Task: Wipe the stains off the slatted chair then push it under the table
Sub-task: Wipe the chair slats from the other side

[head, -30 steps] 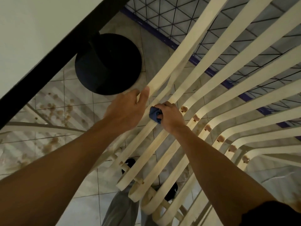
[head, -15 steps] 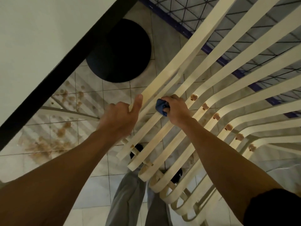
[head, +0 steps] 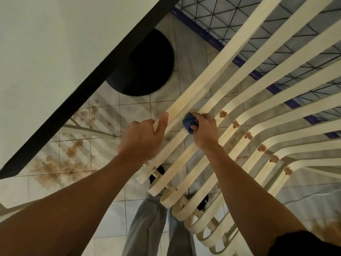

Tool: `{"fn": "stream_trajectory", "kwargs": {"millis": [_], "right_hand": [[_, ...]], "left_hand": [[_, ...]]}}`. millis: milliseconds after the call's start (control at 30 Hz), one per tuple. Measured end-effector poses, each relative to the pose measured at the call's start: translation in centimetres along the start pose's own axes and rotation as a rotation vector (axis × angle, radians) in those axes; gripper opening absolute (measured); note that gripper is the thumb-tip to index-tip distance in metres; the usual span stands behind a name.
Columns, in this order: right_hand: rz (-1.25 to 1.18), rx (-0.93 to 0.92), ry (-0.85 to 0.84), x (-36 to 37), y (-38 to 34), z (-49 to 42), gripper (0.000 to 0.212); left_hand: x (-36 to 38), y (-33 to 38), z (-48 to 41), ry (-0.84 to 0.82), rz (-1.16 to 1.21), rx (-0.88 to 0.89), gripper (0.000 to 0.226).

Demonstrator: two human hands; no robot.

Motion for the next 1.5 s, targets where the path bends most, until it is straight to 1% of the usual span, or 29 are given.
{"fn": "stream_trajectory", "kwargs": {"millis": [133, 233, 300, 400, 467, 567, 633, 700, 800, 867, 1000, 1100, 1167, 1233, 1300, 1367, 1433, 1500], "right_hand": [[-0.016, -0.137, -0.107, 2.0, -2.0, 1.9, 0.044], [0.021, -0.246, -0.211, 3.3, -3.3, 3.1, 0.042], [0.016, -0.23, -0.207, 2.9, -2.9, 2.6, 0.042], [0.001, -0.085, -0.119, 1.6, -1.5, 1.7, 0.046], [0.011, -0.059, -0.094, 1.7, -1.6, 1.7, 0.048], [0.02, -0.117, -0.106, 2.7, -2.7, 2.4, 0.045], [0.047, -0.176, -0.156, 3.7, -3.5, 3.1, 0.043], [0.101, -0.246, -0.225, 4.6, -4.7, 3.8, 0.043], [0.206, -0.324, -0.296, 4.5, -5.7, 3.1, 0.047], [0.247, -0.304, -0.296, 3.6, -5.5, 1.7, 0.045], [0.295, -0.253, -0.232, 2.6, -5.4, 0.6, 0.045], [0.264, -0.304, -0.271, 3.8, -6.4, 2.2, 0.049], [0.247, -0.364, -0.317, 5.2, -7.3, 3.8, 0.052], [0.244, -0.424, -0.354, 6.5, -8.4, 5.3, 0.053], [0.259, -0.48, -0.39, 7.0, -9.0, 6.0, 0.054], [0.3, -0.514, -0.401, 6.5, -8.7, 5.5, 0.055], [0.331, -0.502, -0.383, 5.5, -7.8, 4.4, 0.053], [0.308, -0.438, -0.349, 4.8, -6.8, 3.5, 0.05]], "left_hand": [[-0.1, 0.1, -0.1, 0.012, 0.008, 0.02, 0.081], [0.1, 0.4, 0.2, 0.005, -0.024, 0.061, 0.08], [0.2, 0.6, 0.2, -0.002, -0.041, 0.063, 0.08], [0.5, 0.2, 0.2, -0.004, -0.065, 0.041, 0.076], [0.5, 0.1, 0.2, 0.003, -0.08, 0.044, 0.073], [0.0, 0.0, 0.3, 0.019, -0.021, -0.003, 0.062], [0.0, 0.2, 0.4, 0.045, -0.036, 0.032, 0.063], [0.2, 0.2, 0.3, 0.062, -0.073, 0.069, 0.074], [0.5, -0.4, 0.1, 0.062, -0.071, 0.03, 0.086], [0.5, -0.2, 0.2, 0.057, -0.055, 0.027, 0.085], [0.2, 0.0, 0.2, 0.055, -0.044, 0.031, 0.08], [0.2, -0.4, 0.0, 0.063, -0.052, 0.014, 0.082], [0.2, -0.3, 0.0, 0.059, -0.041, 0.017, 0.078], [0.0, 0.0, 0.1, 0.063, -0.031, 0.023, 0.078], [-0.3, 0.2, 0.4, 0.067, -0.032, 0.024, 0.081], [-0.3, 0.2, 0.5, 0.065, -0.032, 0.026, 0.078], [-0.3, 0.3, 0.6, 0.061, -0.025, 0.027, 0.075], [-0.5, 0.3, 0.6, 0.07, -0.019, 0.025, 0.074]]}}
Point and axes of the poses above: each hand's wrist, its own z-axis away from the middle knuckle, its own x-axis out of the palm, y = z × x, the point moved 10 cm from there along -z, towards the middle knuckle, and after that the axes turned 8 degrees about -x, right-handed, at the moved point
